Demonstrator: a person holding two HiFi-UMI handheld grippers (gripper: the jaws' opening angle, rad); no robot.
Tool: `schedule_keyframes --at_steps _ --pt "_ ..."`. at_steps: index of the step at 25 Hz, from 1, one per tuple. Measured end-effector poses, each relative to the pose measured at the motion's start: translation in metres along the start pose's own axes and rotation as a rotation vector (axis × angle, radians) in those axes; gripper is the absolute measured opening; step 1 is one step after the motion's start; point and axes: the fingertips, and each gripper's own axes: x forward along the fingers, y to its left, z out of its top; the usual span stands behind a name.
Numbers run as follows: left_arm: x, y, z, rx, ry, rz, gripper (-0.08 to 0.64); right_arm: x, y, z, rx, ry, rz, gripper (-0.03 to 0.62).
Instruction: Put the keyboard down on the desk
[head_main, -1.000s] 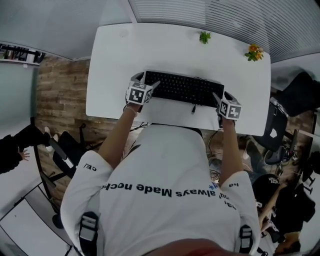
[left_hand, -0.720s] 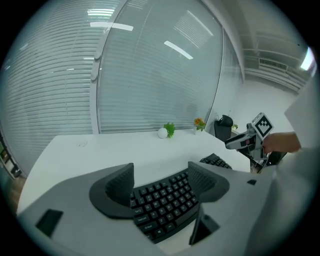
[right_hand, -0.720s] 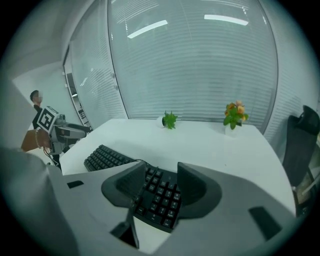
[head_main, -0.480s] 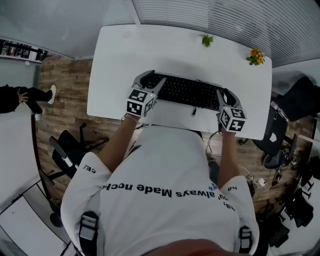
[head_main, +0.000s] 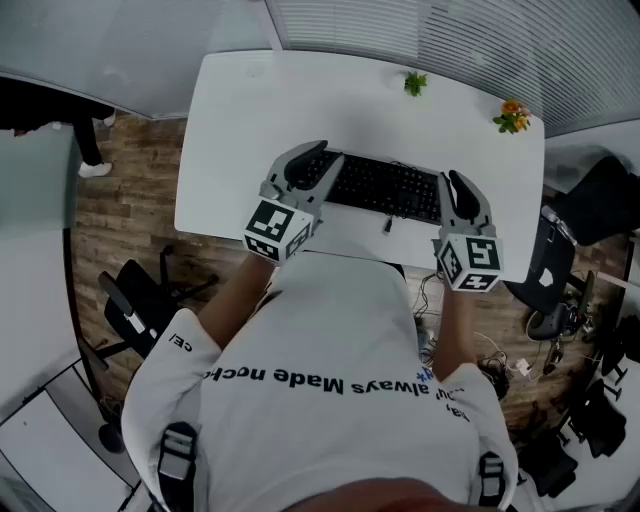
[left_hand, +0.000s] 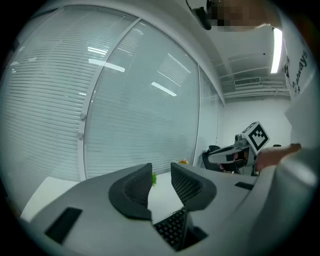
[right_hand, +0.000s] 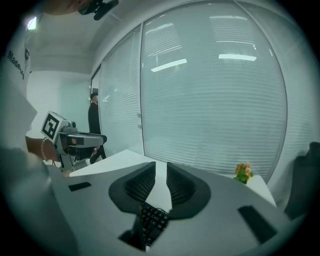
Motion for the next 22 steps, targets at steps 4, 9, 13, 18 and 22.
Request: schedule_keyframes --at_steps 4,9,13,18,22 --pt "-0.008 -0.016 0.032 0.024 -0.074 -0.017 0.121 -0.012 0.015 0.029 -0.036 -0.053 0.020 0.071" --pt "-0.020 -0.027 0.063 0.041 -0.134 -0.017 0.106 -0.024 0.033 0.058 -0.081 -0.118 0.054 0.064" --pt "-0.027 -0.034 0.084 0.067 -0.177 -0.008 0.103 -0.035 0.044 0.079 -0.105 -0.148 0.064 0.061" --pt "-0.031 -0.043 0.104 0.089 -0.231 -0.012 0.103 -0.044 0.051 0.096 -0.114 -0.176 0.074 0.061" --pt "-0.031 -0.045 0.107 0.094 -0.232 -0.010 0.103 -0.048 0.055 0.102 -0.126 -0.185 0.075 0.060"
